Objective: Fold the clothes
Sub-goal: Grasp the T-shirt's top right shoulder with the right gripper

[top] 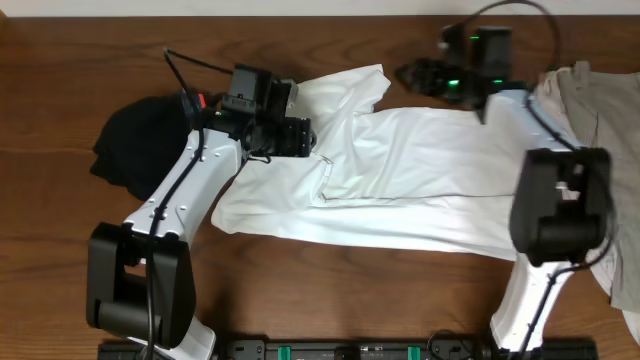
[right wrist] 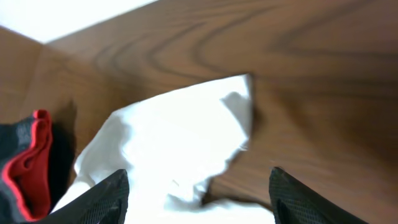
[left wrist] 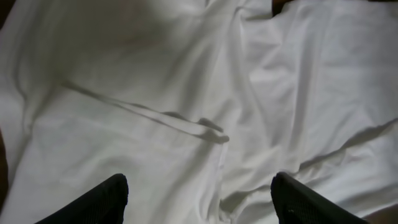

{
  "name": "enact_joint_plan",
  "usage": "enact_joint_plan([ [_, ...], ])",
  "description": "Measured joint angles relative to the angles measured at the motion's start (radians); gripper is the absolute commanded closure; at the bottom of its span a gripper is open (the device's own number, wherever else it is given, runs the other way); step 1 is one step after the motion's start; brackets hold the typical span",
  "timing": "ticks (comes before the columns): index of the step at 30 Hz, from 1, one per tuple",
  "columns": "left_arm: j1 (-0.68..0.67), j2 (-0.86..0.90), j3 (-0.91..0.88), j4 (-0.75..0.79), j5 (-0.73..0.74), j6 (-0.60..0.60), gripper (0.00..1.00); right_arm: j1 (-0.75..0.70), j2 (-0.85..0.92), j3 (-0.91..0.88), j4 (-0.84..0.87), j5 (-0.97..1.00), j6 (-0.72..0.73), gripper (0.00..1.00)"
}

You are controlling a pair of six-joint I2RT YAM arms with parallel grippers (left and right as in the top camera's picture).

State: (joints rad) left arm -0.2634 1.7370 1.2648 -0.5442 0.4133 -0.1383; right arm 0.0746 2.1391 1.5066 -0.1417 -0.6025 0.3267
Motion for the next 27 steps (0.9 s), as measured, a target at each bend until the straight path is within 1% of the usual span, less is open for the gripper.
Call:
enact_joint_plan([
  [3,0.0,0.0,0.0,-0.034,0.0,0.0,0.22,0.048,0.041,0.0,0.037,0.046,0.032,0.29],
  [5,0.0,0.0,0.0,-0.031,0.0,0.001,0.2,0.058,0.055,0.0,0.037,0.066,0.045,0.28],
  [11,0.0,0.0,0.0,0.013,0.0,0.01,0.2,0.045,0.063,0.006,0.032,0.108,0.064,0.28],
  [19,0.0,0.0,0.0,-0.052,0.0,0.012,0.19,0.038,0.065,0.015,0.027,0.157,0.077,0.27],
  [23,0.0,0.0,0.0,-0.077,0.0,0.013,0.19,0.07,0.09,0.018,0.05,0.185,0.095,0.32],
  [25,0.0,0.0,0.0,-0.091,0.0,0.013,0.19,0.089,0.115,0.019,0.079,0.196,0.118,0.37],
  [27,0.0,0.0,0.0,-0.104,0.0,0.013,0.19,0.1,0.142,0.019,0.103,0.203,0.144,0.39],
])
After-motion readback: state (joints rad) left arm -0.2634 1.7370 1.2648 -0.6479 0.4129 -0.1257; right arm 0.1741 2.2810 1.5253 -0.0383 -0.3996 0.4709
